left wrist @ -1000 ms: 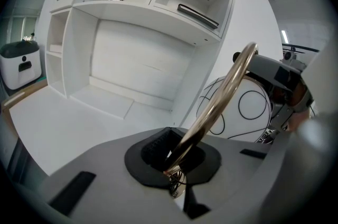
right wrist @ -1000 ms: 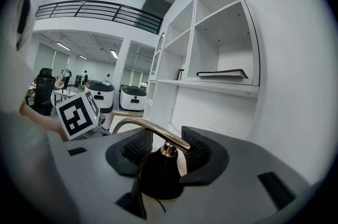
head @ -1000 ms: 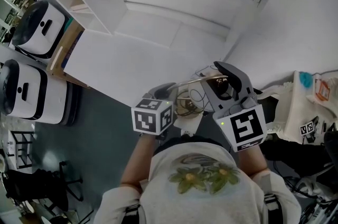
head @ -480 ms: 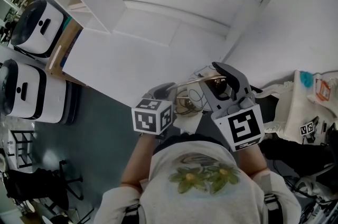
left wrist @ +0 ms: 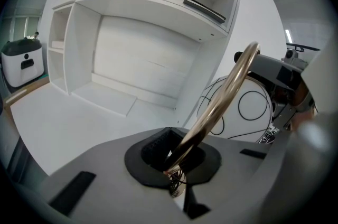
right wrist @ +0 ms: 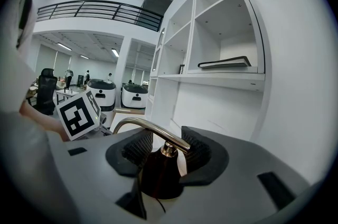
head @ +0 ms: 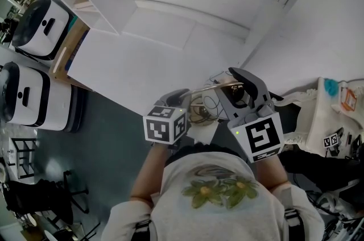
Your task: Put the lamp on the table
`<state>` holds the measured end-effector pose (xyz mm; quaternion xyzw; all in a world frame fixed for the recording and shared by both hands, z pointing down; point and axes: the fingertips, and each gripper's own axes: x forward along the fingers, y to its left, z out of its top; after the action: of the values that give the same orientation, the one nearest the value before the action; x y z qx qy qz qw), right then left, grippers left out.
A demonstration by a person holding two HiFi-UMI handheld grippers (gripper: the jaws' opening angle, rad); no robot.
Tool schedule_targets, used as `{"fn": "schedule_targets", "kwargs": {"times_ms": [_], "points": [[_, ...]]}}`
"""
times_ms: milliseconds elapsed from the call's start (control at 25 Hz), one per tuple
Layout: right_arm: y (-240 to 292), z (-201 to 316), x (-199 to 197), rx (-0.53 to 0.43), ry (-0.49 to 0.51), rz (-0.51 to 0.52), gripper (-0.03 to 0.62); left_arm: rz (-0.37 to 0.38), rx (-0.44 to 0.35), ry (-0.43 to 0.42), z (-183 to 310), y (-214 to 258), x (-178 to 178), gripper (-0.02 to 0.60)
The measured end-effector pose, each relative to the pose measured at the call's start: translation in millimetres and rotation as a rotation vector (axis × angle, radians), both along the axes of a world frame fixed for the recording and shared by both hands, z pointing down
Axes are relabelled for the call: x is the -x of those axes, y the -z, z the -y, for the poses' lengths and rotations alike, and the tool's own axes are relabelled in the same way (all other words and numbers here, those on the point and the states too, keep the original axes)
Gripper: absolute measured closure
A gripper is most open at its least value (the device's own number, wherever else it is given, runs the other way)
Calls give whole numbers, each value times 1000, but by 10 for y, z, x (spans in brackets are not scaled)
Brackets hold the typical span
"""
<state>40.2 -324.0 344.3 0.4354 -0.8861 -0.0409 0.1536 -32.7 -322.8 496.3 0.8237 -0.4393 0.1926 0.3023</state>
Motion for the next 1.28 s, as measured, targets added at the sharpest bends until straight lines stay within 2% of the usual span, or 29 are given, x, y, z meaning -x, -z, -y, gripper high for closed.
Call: {"fn": "schedule_targets", "kwargs": {"times_ms": [480, 1280], "points": [[-38, 26, 4, 6, 11, 5, 408, 8, 2, -3, 16, -29, 6, 555], [-33, -121, 41, -52, 20, 3, 408, 21, -13, -2, -70, -62, 30, 554]]}}
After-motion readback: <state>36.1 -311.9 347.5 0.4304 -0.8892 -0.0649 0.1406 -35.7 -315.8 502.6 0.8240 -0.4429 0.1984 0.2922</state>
